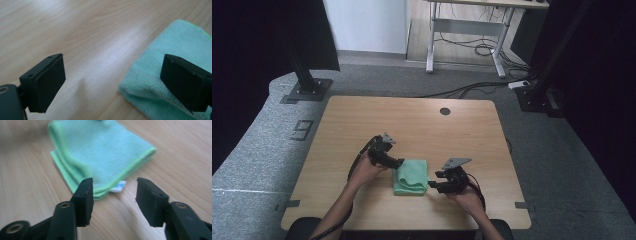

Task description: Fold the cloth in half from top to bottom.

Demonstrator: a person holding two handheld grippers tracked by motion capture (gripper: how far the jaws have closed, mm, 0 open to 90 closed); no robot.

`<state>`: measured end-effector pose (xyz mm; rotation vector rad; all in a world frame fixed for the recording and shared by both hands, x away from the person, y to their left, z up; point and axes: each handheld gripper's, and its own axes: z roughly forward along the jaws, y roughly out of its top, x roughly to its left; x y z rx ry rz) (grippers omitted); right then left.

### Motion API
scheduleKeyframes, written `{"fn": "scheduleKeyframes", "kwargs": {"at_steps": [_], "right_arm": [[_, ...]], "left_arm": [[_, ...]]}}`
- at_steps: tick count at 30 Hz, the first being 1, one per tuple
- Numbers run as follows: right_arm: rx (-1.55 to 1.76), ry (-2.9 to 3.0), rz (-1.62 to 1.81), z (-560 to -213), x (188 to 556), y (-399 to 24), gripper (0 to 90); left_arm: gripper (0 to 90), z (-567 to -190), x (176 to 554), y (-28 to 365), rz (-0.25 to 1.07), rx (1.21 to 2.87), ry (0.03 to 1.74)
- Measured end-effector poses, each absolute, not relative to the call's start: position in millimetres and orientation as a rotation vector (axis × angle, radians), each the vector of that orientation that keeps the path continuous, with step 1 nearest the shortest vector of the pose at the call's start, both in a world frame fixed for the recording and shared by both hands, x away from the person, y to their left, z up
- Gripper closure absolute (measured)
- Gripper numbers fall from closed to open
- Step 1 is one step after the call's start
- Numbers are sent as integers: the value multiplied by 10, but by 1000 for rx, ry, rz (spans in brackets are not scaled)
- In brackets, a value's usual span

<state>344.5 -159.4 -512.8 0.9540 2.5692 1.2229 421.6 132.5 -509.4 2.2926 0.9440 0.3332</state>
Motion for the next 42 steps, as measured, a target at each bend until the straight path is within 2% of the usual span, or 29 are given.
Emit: {"fn": "scheduleKeyframes", "kwargs": {"at_steps": [9,17,22,27,33,42], "right_arm": [[1020,2515,1244,-5110,3576,-1522,321],[1056,2519,1194,-5273,3628,-1318,222],[1021,2533,1089,-5377,3600,-1270,213],[1012,2526,1054,-5439,3579,-1250,203],[1025,2513,1053,-5456,3567,-1255,183],[995,2513,1068,-5399,3518,-1268,195]], "left_arm": [[61,-5199,3949,1389,323,2298,921],[60,-5376,3903,1423,337,2277,949],[61,-5296,3813,1421,367,2252,935],[61,-5213,3620,1422,340,2217,908],[58,-5290,3427,1389,376,2283,905],[47,-5392,3401,1384,414,2285,954]]}}
